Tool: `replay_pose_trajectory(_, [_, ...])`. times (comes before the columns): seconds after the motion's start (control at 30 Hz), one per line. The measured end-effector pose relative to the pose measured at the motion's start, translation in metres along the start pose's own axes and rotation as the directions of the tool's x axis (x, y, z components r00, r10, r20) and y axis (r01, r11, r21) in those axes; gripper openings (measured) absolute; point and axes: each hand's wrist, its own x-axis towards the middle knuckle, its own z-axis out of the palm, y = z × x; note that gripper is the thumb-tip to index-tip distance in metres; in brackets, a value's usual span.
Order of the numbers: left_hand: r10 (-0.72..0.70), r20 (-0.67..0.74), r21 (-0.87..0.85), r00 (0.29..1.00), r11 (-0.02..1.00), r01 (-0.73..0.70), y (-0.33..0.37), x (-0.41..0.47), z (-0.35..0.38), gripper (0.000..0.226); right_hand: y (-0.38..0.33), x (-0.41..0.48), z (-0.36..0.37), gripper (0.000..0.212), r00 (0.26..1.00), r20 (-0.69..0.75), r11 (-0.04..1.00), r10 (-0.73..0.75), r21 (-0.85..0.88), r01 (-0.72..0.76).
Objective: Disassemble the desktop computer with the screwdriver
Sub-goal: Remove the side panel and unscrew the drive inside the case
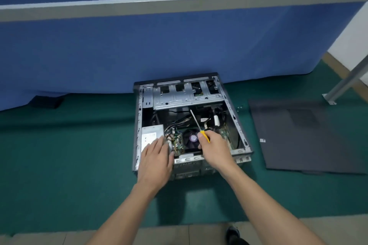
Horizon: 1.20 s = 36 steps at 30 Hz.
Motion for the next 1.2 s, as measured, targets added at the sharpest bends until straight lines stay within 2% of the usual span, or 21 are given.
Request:
replay_pose_trajectory(0.1, [-0.117, -0.084, -0.090, 0.990, 0.990, 0.109, -0.018, -0.029, -0.008, 0.032, -0.007, -0.028, 0.024, 0.035, 0.999, 0.018, 0.994, 0.048, 0.093, -0.050])
replay_pose_trajectory(0.17, [-0.290, -0.106, -0.233, 0.951, 0.937, 0.260, -0.025, -0.041, -0.011, 0.028, -0.007, -0.044, 0.039, 0.038, 0.995, 0.034, 0.984, 0.090, 0.149, -0.094])
replay_pose_trajectory(0.2, [-0.392, -0.095, -0.314, 0.915, 0.884, 0.346, -0.028, -0.044, -0.013, 0.034, -0.006, -0.050, 0.045, 0.039, 0.993, 0.046, 0.978, 0.110, 0.173, -0.116])
replay_pose_trajectory(0.3, [-0.646, 0.023, -0.521, 0.763, 0.644, 0.560, -0.035, -0.047, -0.018, 0.049, -0.003, -0.061, 0.059, 0.038, 0.985, 0.088, 0.955, 0.148, 0.246, -0.165])
replay_pose_trajectory(0.37, [-0.764, 0.181, -0.610, 0.620, 0.407, 0.680, -0.039, -0.047, -0.021, 0.044, -0.001, -0.067, 0.069, 0.033, 0.979, 0.123, 0.936, 0.162, 0.295, -0.192])
replay_pose_trajectory(0.43, [-0.776, 0.358, -0.671, 0.519, 0.173, 0.721, -0.040, -0.051, -0.021, 0.034, 0.002, -0.074, 0.080, 0.030, 0.971, 0.158, 0.918, 0.181, 0.327, -0.224])
replay_pose_trajectory(0.53, [-0.729, 0.492, -0.727, 0.475, -0.044, 0.686, -0.039, -0.054, -0.018, 0.037, 0.007, -0.087, 0.096, 0.029, 0.953, 0.236, 0.881, 0.190, 0.387, -0.272])
replay_pose_trajectory(0.6, [-0.696, 0.543, -0.748, 0.470, -0.147, 0.647, -0.034, -0.053, -0.018, 0.038, 0.008, -0.095, 0.105, 0.027, 0.938, 0.285, 0.863, 0.195, 0.405, -0.303])
replay_pose_trajectory(0.73, [-0.574, 0.632, -0.750, 0.521, -0.284, 0.597, -0.029, -0.054, -0.019, 0.041, 0.011, -0.107, 0.118, 0.028, 0.907, 0.364, 0.856, 0.211, 0.379, -0.352])
replay_pose_trajectory(1.03, [-0.383, 0.681, -0.732, 0.624, -0.396, 0.555, -0.044, -0.051, -0.024, 0.035, -0.001, -0.121, 0.143, 0.025, 0.879, 0.413, 0.691, 0.237, 0.565, -0.451])
replay_pose_trajectory(1.2, [-0.304, 0.704, -0.707, 0.642, -0.383, 0.594, -0.053, -0.051, -0.024, 0.034, -0.005, -0.129, 0.152, 0.027, 0.879, 0.382, 0.663, 0.285, 0.584, -0.469])
